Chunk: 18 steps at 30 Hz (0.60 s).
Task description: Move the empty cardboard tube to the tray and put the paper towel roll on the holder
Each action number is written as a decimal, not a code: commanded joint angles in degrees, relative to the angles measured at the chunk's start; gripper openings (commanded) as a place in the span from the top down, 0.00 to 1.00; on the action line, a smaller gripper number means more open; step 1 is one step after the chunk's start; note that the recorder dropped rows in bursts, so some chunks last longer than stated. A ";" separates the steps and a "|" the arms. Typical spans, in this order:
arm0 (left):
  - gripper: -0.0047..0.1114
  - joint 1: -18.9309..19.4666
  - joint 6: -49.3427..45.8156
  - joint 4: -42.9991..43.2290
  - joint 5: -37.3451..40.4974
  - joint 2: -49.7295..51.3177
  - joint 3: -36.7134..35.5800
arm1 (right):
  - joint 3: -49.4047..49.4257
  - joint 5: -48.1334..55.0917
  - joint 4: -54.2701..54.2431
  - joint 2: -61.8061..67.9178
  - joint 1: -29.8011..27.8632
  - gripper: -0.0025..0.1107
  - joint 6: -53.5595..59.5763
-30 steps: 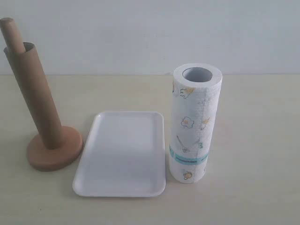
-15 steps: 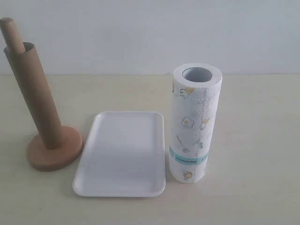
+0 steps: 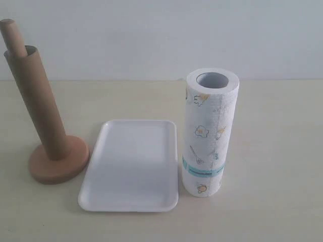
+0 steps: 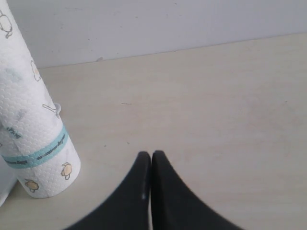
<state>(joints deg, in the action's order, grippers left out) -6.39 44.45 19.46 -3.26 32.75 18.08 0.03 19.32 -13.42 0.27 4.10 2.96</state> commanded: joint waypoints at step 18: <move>0.86 0.04 -14.96 5.79 -18.67 25.62 0.34 | -0.03 -0.42 0.11 -0.27 -0.12 0.98 0.29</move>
<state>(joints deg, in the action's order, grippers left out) -6.39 34.59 25.09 -18.50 55.66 18.17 0.03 19.32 -13.42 0.27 4.10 2.96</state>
